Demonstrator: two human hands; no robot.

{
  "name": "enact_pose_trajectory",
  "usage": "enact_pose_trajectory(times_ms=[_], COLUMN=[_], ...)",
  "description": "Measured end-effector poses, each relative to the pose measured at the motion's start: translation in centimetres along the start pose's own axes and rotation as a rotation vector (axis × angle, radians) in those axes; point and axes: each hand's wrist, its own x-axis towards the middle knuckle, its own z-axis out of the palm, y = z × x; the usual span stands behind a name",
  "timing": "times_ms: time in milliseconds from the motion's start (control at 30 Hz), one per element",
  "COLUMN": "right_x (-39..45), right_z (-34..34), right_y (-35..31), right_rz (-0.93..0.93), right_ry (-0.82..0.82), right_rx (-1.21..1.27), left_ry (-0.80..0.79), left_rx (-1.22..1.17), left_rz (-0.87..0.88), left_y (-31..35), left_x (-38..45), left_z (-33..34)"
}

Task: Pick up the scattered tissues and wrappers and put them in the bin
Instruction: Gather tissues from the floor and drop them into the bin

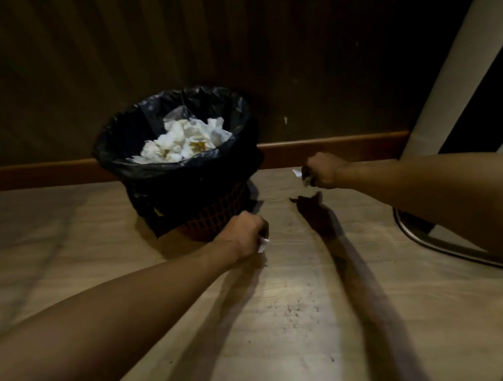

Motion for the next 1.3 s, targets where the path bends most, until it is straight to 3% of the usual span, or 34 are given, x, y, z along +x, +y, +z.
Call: enact_pose_trajectory(times_ms=[333, 533, 667, 900, 1100, 1300], right_x=[-5.0, -6.5, -5.6, -3.7, -4.0, -7.8], right_z=[-7.7, -14.0, -15.9, -16.9, -16.4, -13.9], right_y=[-7.5, -12.9, -17.9, -23.6, -22.9, -18.0], right_rz=[-0.173, -0.129, -0.127, -0.056, -0.011, 0.05], right_ry=[0.325, 0.627, 0.57, 0.435, 0.499, 0.509], right_rx=[0.225, 0.571, 0.619, 0.701, 0.666, 0.501], left_ry=[0.257, 0.379, 0.492, 0.74, 0.748, 0.829], left_rx=[0.08, 0.165, 0.099, -0.062, -0.11, -0.295], left_rz=[0.122, 0.272, 0.197, -0.092, -0.136, -0.243], left_y=[-2.5, -2.9, -3.5, -5.3, -6.4, -5.6], left_x=[-9.0, -12.5, -13.4, -14.1, -13.6, -10.7], left_z=[-10.9, -14.9, -16.6, -19.7, -20.3, -21.3])
